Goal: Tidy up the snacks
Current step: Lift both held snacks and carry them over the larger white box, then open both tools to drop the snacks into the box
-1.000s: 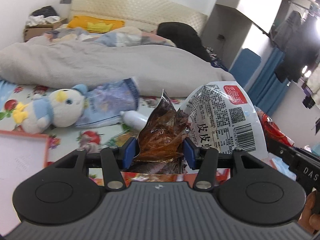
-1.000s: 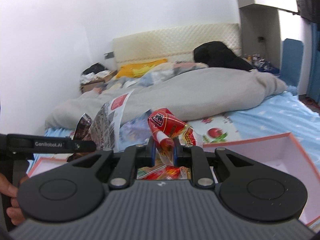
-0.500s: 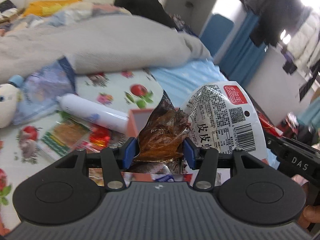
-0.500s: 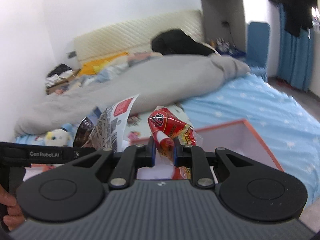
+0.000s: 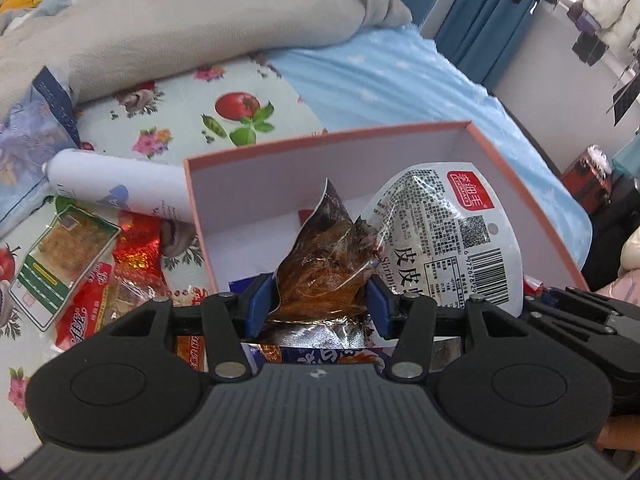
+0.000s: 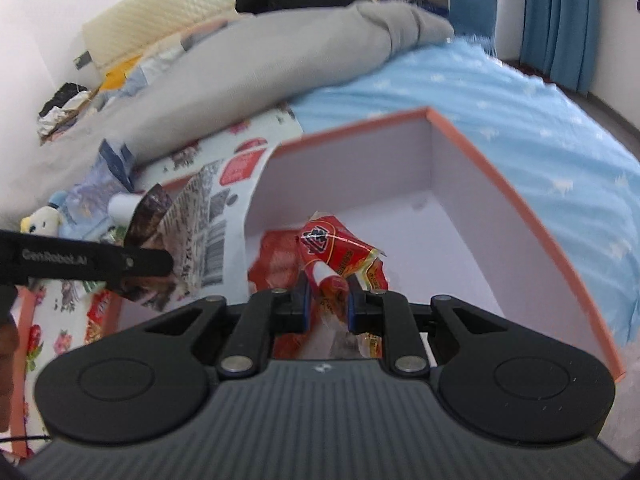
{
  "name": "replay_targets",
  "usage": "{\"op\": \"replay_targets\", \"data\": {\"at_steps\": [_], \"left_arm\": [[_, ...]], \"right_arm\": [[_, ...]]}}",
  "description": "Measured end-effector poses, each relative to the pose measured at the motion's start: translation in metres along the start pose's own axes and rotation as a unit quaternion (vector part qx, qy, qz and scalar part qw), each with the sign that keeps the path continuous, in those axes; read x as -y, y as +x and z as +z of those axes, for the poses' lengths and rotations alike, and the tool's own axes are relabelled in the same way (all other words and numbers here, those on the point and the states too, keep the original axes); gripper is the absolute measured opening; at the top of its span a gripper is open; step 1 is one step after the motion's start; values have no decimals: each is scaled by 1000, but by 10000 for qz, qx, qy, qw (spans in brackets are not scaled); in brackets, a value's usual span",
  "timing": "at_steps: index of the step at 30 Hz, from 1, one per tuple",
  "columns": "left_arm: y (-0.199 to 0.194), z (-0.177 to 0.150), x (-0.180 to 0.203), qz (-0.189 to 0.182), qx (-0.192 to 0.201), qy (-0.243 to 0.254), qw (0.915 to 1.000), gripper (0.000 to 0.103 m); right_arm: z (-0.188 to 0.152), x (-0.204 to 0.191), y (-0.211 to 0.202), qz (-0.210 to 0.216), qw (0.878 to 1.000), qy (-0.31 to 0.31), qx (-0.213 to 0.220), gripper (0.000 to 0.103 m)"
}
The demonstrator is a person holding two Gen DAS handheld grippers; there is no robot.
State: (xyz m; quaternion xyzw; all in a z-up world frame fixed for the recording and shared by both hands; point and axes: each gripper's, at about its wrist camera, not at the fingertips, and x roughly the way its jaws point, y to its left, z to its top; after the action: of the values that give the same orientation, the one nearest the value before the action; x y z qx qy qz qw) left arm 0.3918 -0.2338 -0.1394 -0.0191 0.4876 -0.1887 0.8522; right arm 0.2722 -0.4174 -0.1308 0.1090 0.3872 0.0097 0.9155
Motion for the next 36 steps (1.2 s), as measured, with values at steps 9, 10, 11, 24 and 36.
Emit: {"op": "replay_targets", "data": {"at_steps": [9,10,11,24,36], "left_arm": [[2,4,2,78,7,101,9999,75],[-1,5,3,122,27,103,9999,81],[-5,5,4,148,67,104,9998,81],[-95,1,6,13,839,191,9963,81],[-201,-37,-11,-59,1683,176,9856,81]], "right_arm": [[1,11,1,-18,9996,273,-63,47],[2,11,-1,-39,9997,243,-34,54],[2,10,-4,-32,9998,220,11,59],[10,-14,-77,94,9971,178,738,57],[2,-64,-148,248,9888,-85,1466,57]]}}
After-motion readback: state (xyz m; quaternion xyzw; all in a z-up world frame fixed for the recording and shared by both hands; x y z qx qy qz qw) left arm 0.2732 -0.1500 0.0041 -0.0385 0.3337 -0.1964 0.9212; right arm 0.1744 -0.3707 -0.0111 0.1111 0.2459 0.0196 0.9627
